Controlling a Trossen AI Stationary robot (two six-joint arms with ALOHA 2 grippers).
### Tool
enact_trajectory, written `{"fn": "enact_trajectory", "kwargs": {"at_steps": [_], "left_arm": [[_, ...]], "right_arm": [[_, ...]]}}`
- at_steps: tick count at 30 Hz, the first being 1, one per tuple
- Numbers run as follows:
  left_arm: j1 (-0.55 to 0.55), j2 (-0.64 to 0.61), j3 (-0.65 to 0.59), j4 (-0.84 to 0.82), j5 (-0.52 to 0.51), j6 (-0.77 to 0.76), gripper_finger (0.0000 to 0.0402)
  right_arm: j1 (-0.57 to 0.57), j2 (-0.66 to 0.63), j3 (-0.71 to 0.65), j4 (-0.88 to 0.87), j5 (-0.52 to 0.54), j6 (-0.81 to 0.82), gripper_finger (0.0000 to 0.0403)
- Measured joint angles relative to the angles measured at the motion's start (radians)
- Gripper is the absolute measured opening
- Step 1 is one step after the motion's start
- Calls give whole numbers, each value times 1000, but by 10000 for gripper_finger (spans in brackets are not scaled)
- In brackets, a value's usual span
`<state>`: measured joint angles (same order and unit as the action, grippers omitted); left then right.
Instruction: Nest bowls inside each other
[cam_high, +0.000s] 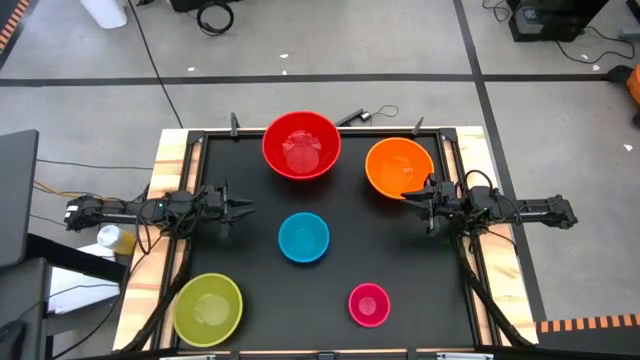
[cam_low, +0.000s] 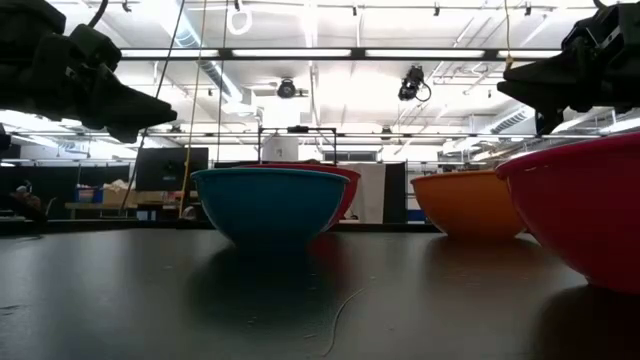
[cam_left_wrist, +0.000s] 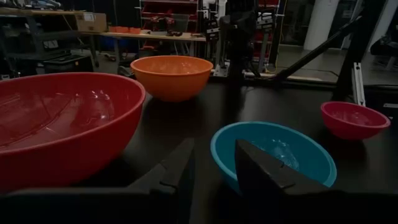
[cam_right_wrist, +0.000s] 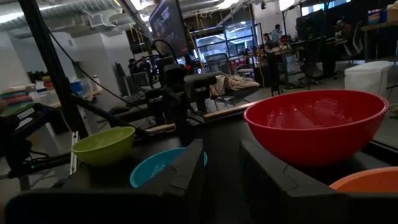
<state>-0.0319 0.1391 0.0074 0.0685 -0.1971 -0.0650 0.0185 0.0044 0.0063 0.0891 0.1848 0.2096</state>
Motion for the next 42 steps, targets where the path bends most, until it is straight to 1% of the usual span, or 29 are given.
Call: {"fn": "enact_trajectory", "kwargs": {"at_steps": [27,29,31,35,38,42], "left_arm": [[0,0,0,0,0,0,117],[0,0,0,0,0,0,117],[0,0,0,0,0,0,117],[0,0,0,0,0,0,117],[0,0,0,0,0,0,117],[0,0,0,0,0,0,117]], "right_arm": [[0,0,0,0,0,-6,110],[0,0,0,1,9,-73,110],[0,0,0,8,45,-175,110],[0,0,0,61,126,-307,110],[0,0,0,99,168,-342,110],[0,0,0,154,161,-336,110]]}}
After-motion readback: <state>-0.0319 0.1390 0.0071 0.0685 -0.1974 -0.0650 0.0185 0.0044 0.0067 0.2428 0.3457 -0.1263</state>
